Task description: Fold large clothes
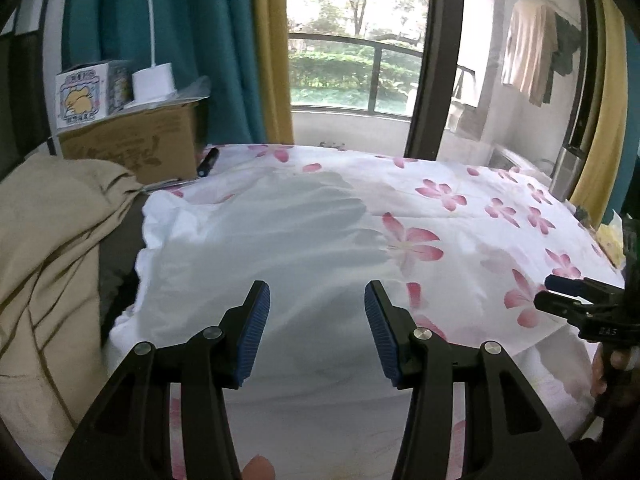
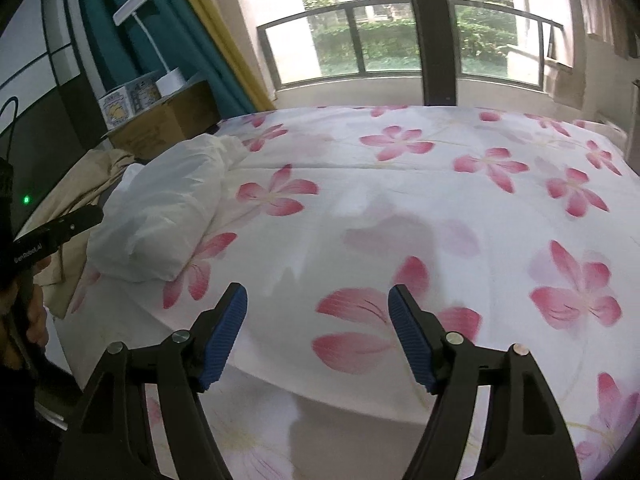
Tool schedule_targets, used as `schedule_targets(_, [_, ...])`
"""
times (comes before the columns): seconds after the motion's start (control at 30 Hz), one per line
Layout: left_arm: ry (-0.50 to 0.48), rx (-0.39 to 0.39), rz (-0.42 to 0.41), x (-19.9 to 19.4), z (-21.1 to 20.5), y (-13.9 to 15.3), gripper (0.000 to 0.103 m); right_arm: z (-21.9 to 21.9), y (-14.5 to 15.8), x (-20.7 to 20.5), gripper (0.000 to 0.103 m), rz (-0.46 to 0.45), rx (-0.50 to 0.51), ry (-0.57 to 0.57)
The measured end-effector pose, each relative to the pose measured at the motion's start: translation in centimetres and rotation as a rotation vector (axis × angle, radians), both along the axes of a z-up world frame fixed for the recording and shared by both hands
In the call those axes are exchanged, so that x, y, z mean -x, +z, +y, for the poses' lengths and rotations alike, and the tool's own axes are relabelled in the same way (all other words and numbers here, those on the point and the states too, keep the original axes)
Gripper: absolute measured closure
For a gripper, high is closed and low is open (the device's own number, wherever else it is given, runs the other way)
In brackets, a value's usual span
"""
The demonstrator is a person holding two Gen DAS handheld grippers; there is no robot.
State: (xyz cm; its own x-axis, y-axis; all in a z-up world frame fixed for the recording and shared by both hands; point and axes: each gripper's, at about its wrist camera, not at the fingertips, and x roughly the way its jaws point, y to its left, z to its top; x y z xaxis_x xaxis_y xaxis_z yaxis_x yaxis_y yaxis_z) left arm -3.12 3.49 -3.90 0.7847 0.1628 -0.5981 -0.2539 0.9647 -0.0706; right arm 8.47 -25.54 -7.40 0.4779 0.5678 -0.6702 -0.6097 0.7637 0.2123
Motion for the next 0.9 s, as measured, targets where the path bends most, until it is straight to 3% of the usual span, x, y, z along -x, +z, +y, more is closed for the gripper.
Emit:
schedule_targets(0.3, [-0.032, -0.013, -0.025, -1.0, -2.8, 0.6, 0.05, -4.1, 0.4, 0.2, 0.017, -0.019, 0.009, -0.085])
schedule_targets(0.4, [-0.029, -0.014, -0.055, -1.2, -3.6, 1.1, 0.037, -5.2, 0.6, 0.2, 0.015, -0.027, 0.008, -0.111])
schedule_targets(0.57, [-0.026, -0.032, -0.077, -1.5, -5.0, 2.2, 0.028, -7.4, 1.5, 0.5, 0.012, -0.059, 0.018, -0.157])
schedule_targets(0.9, [-0.066, -0.052, -0.128, -1.3, -6.6, 4.4, 0.027, -10.9, 4.6, 1.4, 0.009, -0.149, 0.036, -0.235])
